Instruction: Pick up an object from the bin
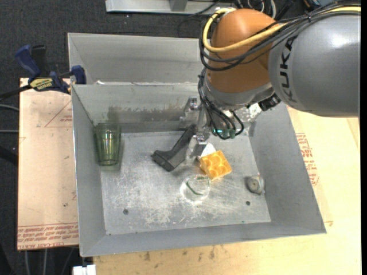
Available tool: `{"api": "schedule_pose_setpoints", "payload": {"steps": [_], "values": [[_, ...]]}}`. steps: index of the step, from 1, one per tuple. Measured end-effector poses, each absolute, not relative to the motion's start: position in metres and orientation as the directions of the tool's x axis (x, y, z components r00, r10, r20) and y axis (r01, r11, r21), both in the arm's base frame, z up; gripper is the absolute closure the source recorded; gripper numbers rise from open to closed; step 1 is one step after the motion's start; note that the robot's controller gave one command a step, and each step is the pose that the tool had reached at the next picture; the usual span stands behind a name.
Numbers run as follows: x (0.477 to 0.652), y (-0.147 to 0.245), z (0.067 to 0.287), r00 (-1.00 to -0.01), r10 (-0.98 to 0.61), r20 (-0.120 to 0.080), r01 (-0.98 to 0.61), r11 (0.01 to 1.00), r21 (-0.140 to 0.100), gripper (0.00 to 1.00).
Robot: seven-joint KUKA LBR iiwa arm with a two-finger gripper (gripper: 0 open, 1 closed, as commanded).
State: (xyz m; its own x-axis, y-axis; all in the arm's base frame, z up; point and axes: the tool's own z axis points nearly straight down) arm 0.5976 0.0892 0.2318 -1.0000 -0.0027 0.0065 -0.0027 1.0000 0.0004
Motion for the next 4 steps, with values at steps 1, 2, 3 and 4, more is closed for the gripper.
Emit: {"api": "schedule_pose_setpoints", "payload": {"steps": [1, 2, 3, 4], "values": [[0.599, 0.089, 0.236, -1.0, 0.0, -0.001, 0.0, 1.0, 0.001, 0.0], [0.613, 0.081, 0.175, -0.996, -0.086, -0.006, -0.086, 0.996, 0.001, 0.0], [0.633, 0.058, 0.158, -0.965, -0.263, -0.001, -0.263, 0.965, 0.001, 0.0], [0.648, 0.074, 0.122, -0.936, -0.352, -0.004, -0.352, 0.936, 0.0, 0.0]]}}
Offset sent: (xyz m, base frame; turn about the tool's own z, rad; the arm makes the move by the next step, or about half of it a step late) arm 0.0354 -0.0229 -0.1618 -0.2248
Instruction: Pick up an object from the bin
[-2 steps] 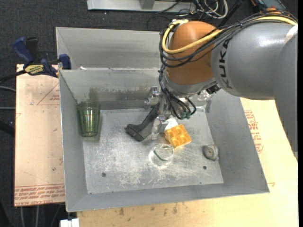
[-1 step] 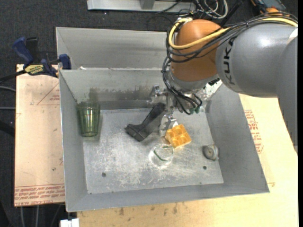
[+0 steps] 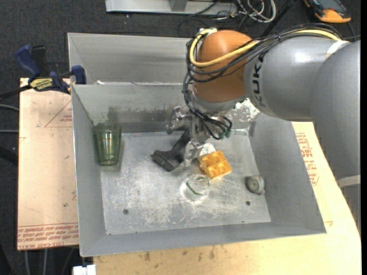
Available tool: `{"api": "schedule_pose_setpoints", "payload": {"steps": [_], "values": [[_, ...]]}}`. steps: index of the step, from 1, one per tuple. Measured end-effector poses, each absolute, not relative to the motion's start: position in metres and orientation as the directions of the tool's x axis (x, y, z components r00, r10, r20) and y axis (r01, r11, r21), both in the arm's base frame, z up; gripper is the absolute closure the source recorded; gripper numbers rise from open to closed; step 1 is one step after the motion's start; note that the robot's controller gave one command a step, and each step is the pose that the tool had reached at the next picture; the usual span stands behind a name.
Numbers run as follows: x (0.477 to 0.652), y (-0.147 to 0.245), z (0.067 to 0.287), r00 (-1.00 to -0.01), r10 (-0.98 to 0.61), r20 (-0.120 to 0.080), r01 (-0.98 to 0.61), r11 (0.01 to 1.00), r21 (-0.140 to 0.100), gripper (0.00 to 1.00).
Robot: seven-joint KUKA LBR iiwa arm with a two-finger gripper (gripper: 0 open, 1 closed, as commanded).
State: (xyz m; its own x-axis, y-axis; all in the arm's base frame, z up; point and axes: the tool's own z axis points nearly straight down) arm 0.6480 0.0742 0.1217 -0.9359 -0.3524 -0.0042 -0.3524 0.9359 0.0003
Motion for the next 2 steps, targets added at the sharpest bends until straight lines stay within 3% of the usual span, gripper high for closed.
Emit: {"api": "schedule_pose_setpoints", "payload": {"steps": [1, 2], "values": [[0.6549, 0.067, 0.0774, -0.842, -0.54, -0.006, -0.54, 0.842, 0.0, 0.0], [0.657, 0.0682, 0.0766, -0.843, -0.537, -0.002, -0.537, 0.843, -0.002, 1.0]]}}
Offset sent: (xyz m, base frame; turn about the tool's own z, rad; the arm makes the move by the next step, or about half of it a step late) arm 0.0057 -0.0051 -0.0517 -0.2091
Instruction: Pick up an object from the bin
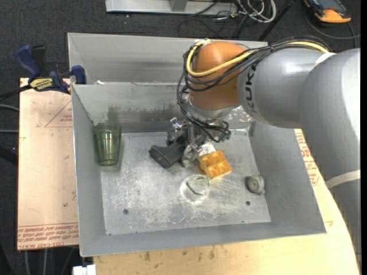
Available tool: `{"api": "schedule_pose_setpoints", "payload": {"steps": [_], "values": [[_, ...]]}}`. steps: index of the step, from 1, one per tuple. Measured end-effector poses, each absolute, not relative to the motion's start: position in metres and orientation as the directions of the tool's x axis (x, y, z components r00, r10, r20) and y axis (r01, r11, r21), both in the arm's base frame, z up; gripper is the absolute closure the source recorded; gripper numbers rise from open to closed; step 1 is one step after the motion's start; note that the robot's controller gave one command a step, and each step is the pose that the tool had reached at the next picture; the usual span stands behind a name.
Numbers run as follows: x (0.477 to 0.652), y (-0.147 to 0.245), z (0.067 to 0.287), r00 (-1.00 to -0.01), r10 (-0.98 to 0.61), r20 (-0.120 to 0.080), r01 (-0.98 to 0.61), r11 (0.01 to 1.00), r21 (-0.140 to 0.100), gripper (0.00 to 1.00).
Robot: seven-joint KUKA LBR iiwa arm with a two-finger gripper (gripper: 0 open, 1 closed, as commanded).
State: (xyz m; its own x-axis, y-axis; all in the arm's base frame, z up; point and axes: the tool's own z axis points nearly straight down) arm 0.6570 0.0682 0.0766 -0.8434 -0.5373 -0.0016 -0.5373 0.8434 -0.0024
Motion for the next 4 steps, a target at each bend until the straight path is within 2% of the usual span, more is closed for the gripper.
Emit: {"api": "schedule_pose_setpoints", "payload": {"steps": [2, 3, 4], "values": [[0.657, 0.068, 0.078, -0.844, -0.537, -0.001, -0.537, 0.844, -0.002, 1.0], [0.655, 0.068, 0.083, -0.844, -0.536, 0.003, -0.536, 0.844, 0.0, 1.0], [0.653, 0.068, 0.097, -0.844, -0.536, 0.007, -0.536, 0.844, 0.005, 1.0]]}}
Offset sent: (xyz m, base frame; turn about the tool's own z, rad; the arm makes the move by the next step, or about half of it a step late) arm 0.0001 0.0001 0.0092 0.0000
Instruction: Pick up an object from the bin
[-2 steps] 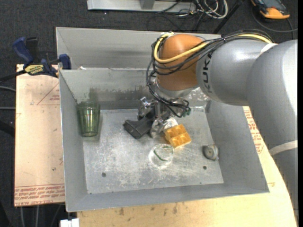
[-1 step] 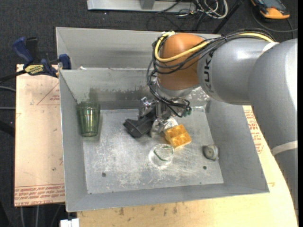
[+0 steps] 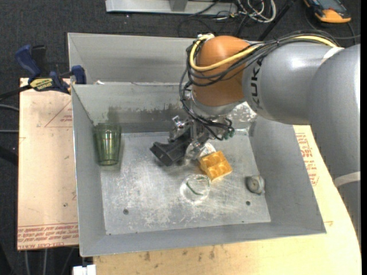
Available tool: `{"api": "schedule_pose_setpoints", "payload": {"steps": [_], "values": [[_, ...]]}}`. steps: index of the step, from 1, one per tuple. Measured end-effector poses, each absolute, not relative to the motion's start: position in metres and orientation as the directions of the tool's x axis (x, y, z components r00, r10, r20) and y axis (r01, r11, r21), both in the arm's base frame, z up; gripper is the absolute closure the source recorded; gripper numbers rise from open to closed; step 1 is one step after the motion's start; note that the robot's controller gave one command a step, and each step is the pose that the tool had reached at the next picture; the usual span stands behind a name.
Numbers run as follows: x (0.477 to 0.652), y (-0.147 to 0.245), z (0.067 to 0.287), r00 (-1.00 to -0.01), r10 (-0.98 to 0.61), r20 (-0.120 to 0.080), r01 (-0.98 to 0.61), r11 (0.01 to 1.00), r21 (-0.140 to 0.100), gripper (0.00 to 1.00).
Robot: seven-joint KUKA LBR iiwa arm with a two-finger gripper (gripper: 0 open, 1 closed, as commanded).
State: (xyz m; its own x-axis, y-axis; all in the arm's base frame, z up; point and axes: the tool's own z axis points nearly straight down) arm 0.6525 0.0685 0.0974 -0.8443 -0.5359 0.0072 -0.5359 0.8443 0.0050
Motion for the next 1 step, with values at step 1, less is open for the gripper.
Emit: {"api": "schedule_pose_setpoints", "payload": {"steps": [1], "values": [[0.6526, 0.069, 0.1188, -0.844, -0.536, 0.007, -0.536, 0.844, 0.005, 1.0]]}}
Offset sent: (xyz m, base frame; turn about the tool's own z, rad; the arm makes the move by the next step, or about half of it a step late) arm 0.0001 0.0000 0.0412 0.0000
